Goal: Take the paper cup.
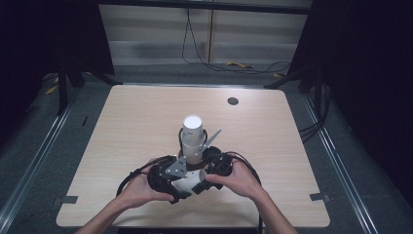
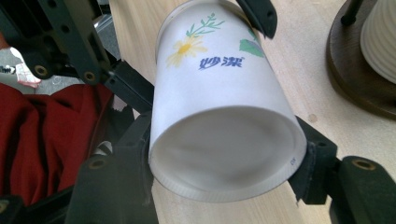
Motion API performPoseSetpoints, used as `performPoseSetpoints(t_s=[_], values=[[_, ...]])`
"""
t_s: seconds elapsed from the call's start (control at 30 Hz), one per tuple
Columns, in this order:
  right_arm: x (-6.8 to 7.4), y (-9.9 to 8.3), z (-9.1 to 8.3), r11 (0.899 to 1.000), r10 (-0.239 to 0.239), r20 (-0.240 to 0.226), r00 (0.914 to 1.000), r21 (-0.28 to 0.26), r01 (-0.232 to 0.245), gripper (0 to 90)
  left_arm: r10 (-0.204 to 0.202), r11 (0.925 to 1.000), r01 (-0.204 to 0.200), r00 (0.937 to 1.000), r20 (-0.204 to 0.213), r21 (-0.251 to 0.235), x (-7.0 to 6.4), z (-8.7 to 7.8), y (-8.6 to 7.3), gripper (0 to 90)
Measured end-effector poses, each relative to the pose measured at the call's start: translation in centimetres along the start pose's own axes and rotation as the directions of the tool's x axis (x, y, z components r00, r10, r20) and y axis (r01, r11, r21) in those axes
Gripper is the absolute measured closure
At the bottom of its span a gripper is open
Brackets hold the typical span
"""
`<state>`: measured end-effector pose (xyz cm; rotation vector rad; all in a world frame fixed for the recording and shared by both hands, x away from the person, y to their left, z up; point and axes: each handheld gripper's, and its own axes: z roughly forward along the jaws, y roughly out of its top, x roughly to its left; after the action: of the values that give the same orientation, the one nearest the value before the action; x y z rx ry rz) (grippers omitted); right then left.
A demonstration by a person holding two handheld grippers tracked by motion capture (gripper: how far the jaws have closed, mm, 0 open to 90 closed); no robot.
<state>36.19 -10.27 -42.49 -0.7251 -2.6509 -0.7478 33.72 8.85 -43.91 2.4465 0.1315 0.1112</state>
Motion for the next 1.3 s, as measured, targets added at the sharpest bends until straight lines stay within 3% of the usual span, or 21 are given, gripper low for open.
performPoseSetpoints(t_s=[0.23,0.3,0.43,0.53,0.63,0.77,0.93,1.0,1.03,1.2,1.3], values=[[-0.1,-0.4,-0.5,1.0,0.009,0.016,0.9998,-0.022,-0.009,35.5,-0.033,0.9983,0.034,0.9994,0.003,-0.047,0.5,-0.8,-0.3,19.5],[-0.1,-0.6,-0.7,0.999,0.015,0.022,0.9996,-0.03,-0.014,35.5,-0.071,0.9945,0.072,0.9974,0.009,-0.076,0.6,-1.0,-0.6,18.4],[0.3,-0.9,-1.4,0.999,0.016,0.045,0.9989,-0.051,-0.014,35.6,-0.07,0.9945,0.07,0.9975,0.005,-0.078,0.7,-1.2,-0.8,16.6],[0.2,-1.3,-1.7,0.998,0.02,0.059,0.998,-0.062,-0.017,35.5,-0.111,0.9832,0.113,0.9936,0.021,-0.144,1.0,-1.8,-1.1,16.5],[0.0,-1.7,-1.8,0.996,0.033,0.059,0.9977,-0.084,-0.028,35.5,-0.12,0.9804,0.124,0.9922,0.036,-0.153,1.2,-1.9,-1.3,16.1],[-0.2,-2.2,-1.6,0.993,0.037,0.062,0.9974,-0.111,-0.03,35.6,-0.135,0.9792,0.134,0.9908,0.008,-0.152,1.3,-2.1,-1.6,16.1],[-0.3,-2.6,-1.8,0.987,0.048,0.066,0.9967,-0.153,-0.037,35.6,-0.151,0.9718,0.149,0.9886,0.007,-0.183,1.4,-2.3,-1.9,16.1],[-0.3,-2.7,-1.9,0.987,0.052,0.063,0.9966,-0.158,-0.041,35.6,-0.155,0.97,0.154,0.9879,0.011,-0.188,1.4,-2.3,-2.0,16.1],[-0.3,-2.9,-2.1,0.984,0.057,0.069,0.996,-0.171,-0.044,35.6,-0.168,0.9654,0.169,0.9855,0.021,-0.199,1.5,-2.3,-2.1,16.0],[-0.3,-3.2,-2.4,0.977,0.059,0.081,0.9949,-0.21,-0.04,35.7,-0.168,0.9629,0.176,0.9841,0.059,-0.204,1.6,-2.3,-2.2,16.1],[-0.4,-3.5,-2.4,0.971,0.055,0.085,0.9948,-0.236,-0.034,35.8,-0.176,0.9587,0.183,0.9831,0.05,-0.218,1.5,-2.2,-2.3,16.1]])
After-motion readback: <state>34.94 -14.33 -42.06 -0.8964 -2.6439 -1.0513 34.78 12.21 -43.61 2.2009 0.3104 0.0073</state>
